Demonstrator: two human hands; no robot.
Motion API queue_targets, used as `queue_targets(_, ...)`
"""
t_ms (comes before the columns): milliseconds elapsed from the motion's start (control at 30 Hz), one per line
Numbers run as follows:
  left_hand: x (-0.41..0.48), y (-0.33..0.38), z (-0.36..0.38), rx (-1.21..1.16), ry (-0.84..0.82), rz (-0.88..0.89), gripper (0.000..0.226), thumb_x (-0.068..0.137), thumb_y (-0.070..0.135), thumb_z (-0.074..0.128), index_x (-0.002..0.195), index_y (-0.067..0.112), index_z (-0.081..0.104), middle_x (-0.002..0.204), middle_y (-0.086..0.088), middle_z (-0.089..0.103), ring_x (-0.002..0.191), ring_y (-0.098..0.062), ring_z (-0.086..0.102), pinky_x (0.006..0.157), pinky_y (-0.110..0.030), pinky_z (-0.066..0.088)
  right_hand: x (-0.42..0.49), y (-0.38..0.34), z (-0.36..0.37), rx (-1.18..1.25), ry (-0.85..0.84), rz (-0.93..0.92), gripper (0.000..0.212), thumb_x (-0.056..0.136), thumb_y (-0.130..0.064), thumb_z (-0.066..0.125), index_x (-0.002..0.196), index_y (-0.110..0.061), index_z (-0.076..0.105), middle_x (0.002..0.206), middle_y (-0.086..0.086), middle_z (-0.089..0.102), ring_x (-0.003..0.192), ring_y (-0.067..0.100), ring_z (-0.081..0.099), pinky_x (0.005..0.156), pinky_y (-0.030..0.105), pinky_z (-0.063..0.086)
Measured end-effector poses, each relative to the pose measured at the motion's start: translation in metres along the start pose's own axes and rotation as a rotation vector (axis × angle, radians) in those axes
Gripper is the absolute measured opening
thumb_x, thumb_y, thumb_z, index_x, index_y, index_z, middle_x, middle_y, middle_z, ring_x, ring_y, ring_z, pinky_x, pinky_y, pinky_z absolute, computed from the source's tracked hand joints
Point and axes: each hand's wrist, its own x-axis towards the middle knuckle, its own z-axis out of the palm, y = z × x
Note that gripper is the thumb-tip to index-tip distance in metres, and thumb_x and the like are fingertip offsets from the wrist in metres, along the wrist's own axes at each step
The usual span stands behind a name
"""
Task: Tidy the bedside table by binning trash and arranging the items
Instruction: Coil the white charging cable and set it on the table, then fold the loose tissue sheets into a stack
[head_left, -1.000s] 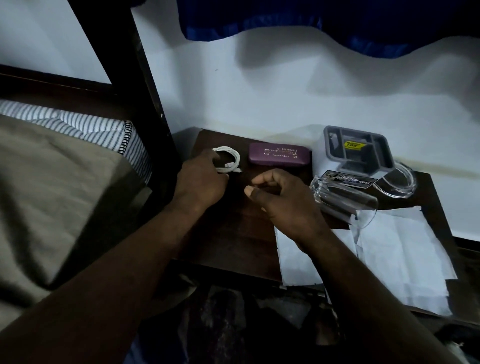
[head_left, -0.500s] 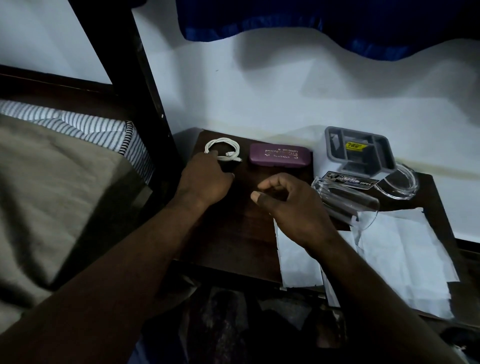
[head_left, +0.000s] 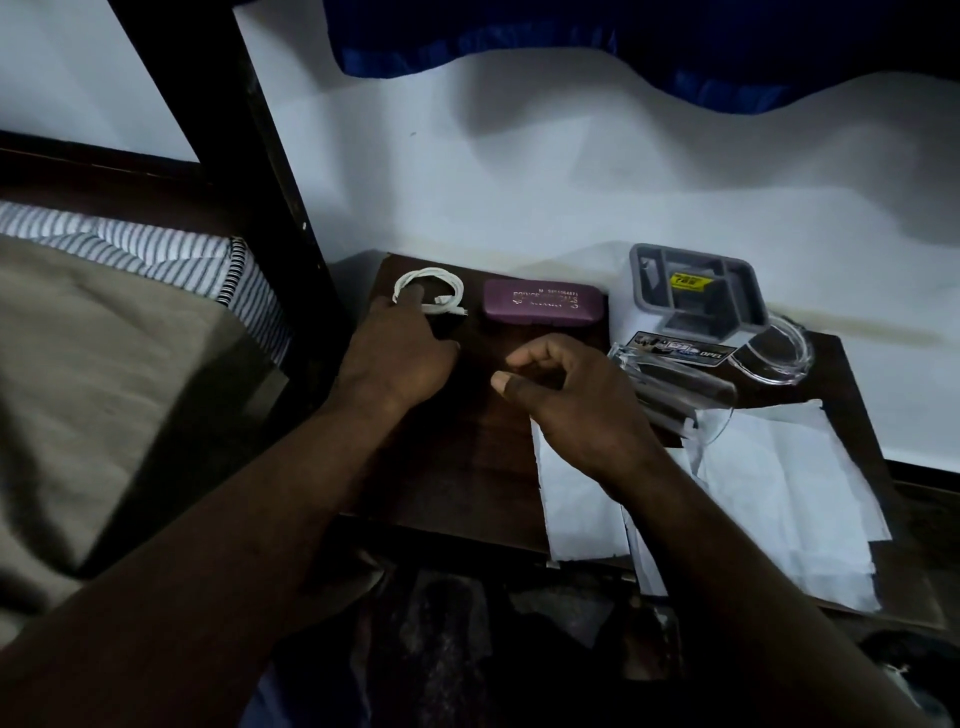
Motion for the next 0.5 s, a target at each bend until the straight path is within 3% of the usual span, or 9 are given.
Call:
queue_targets(133,-0.006,0.008,0.001,0.014,0.015,0.069,0.076,0.078,0.046,0.073,0.146,0.028,0.045,0.139,-0.012,0.054,0.126,-0.034,0.056,0.106,-0.044,0.048,-0.001,0.001,-0.004,0.009,0.012,0.003,0.020,0.085,-0.039,0.082,0.100,-0.029,0.074,0.095,-0.011,0.075,0.091,0.005,0.071,0.089,0.034,0.058)
queue_targets(300,-0.023,0.026,0.004,0.004,0.017,0.226,0.068,0.082,0.039,0.075,0.143,0.024,0.049,0.135,-0.008,0.058,0.120,-0.030,0.060,0.101,-0.041,0.050,-0.003,0.002,-0.010,-0.030,0.016,-0.011,0.019,0.086,-0.036,0.080,0.103,-0.030,0.073,0.096,-0.017,0.073,0.093,-0.002,0.068,0.084,0.020,0.053)
queue_targets(367,-0.031,0.035,0.007,-0.022,0.007,0.292,0.055,0.082,0.038,0.074,0.132,0.026,0.054,0.120,-0.004,0.063,0.109,-0.028,0.064,0.091,-0.040,0.052,-0.006,0.003,-0.015,-0.058,0.018,-0.021,0.017,0.088,-0.031,0.079,0.103,-0.031,0.073,0.097,-0.018,0.073,0.096,-0.005,0.067,0.082,0.016,0.049)
queue_targets(433,-0.040,0.044,0.010,-0.028,-0.004,0.368,0.043,0.082,0.035,0.073,0.123,0.025,0.060,0.106,-0.002,0.067,0.101,-0.026,0.065,0.084,-0.036,0.052,-0.009,0.003,-0.021,-0.077,0.026,-0.024,0.018,0.088,-0.023,0.079,0.105,-0.029,0.073,0.100,-0.015,0.075,0.098,-0.001,0.068,0.087,0.020,0.052)
queue_targets(500,-0.049,0.052,0.013,-0.029,-0.011,0.437,0.044,0.083,0.028,0.073,0.125,0.024,0.063,0.111,-0.002,0.071,0.106,-0.025,0.065,0.086,-0.032,0.048,-0.013,0.004,-0.027,-0.095,0.034,-0.015,0.022,0.088,-0.014,0.076,0.106,-0.026,0.074,0.103,-0.014,0.075,0.100,0.003,0.069,0.092,0.024,0.054)
